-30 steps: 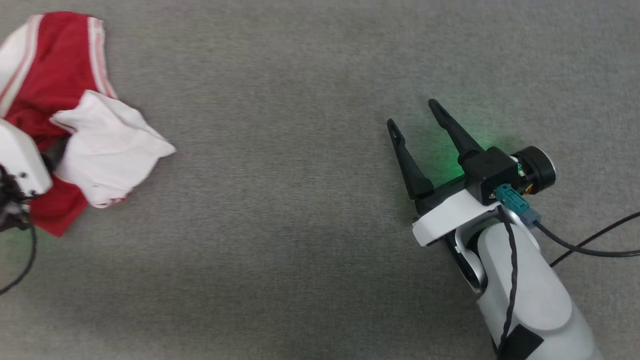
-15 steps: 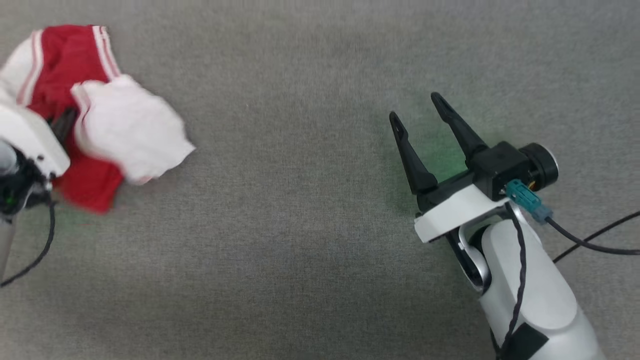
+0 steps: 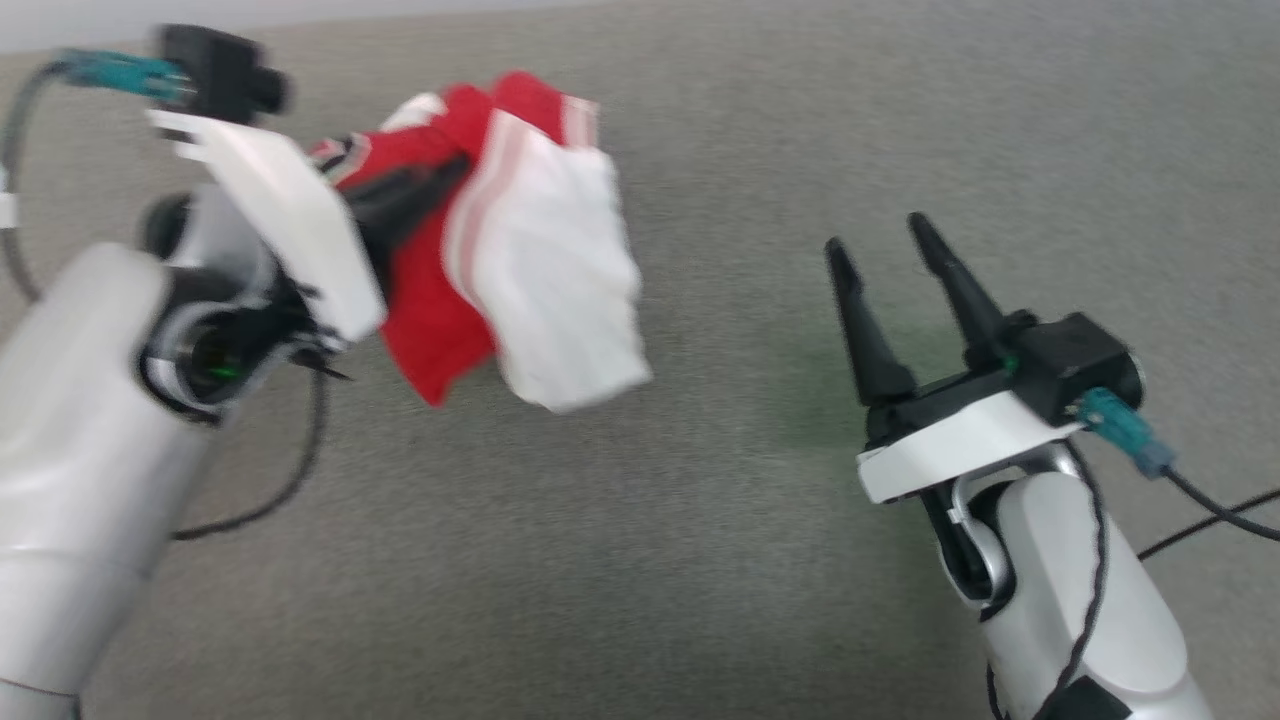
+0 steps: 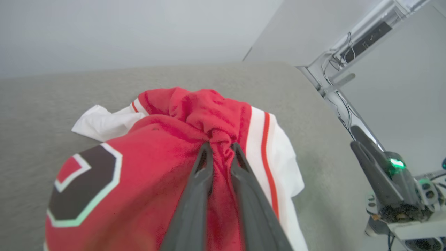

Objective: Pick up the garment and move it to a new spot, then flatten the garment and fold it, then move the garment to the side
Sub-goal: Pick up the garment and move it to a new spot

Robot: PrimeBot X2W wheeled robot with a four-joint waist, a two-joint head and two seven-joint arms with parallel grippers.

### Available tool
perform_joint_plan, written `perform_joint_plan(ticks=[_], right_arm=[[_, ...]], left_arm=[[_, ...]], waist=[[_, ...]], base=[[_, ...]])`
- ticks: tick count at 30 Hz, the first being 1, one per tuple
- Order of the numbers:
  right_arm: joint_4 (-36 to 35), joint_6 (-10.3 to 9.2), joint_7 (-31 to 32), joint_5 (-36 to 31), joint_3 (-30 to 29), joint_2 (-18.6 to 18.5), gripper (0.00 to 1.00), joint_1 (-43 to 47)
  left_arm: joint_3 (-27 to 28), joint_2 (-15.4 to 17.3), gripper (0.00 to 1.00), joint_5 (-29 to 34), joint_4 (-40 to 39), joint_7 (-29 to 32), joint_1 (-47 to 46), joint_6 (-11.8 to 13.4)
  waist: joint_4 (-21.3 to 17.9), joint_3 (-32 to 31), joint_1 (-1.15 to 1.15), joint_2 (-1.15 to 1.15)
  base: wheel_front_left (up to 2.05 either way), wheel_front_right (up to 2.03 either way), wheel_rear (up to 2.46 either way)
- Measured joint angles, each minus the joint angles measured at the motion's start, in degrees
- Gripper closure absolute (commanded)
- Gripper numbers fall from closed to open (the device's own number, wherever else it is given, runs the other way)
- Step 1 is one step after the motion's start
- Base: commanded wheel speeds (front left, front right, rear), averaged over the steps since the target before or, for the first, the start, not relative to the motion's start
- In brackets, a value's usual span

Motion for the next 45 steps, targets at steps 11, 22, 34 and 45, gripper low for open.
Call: perform_joint_plan(ticks=[11,22,34,45], right_arm=[[-5.68,-0.01,-0.01,7.64,-5.09,-0.03,0.00,0.87],[-6.37,-0.01,-0.02,14.04,-4.43,-0.12,0.00,3.32],[-7.49,-0.01,-0.07,15.34,-2.98,-0.05,0.00,3.33],[-5.39,-0.01,-0.07,8.35,-4.16,0.02,0.00,2.80]], left_arm=[[-8.05,-8.29,1.00,3.81,3.19,7.12,-5.80,0.59],[-9.29,-8.72,1.00,5.90,15.49,5.81,-10.54,0.26],[-17.08,-4.98,1.00,9.54,18.03,7.94,-13.89,-0.24],[-21.74,-3.66,0.00,6.81,10.54,-3.78,-14.29,-0.13]], waist=[[-12.76,3.79,0.00,0.00],[-24.88,8.92,0.00,0.00],[-28.07,10.86,0.00,0.00],[-22.30,8.06,0.00,0.00]], base=[[0.00,0.00,0.00],[0.00,0.00,0.00],[0.00,0.00,0.00],[0.00,0.00,0.00]])
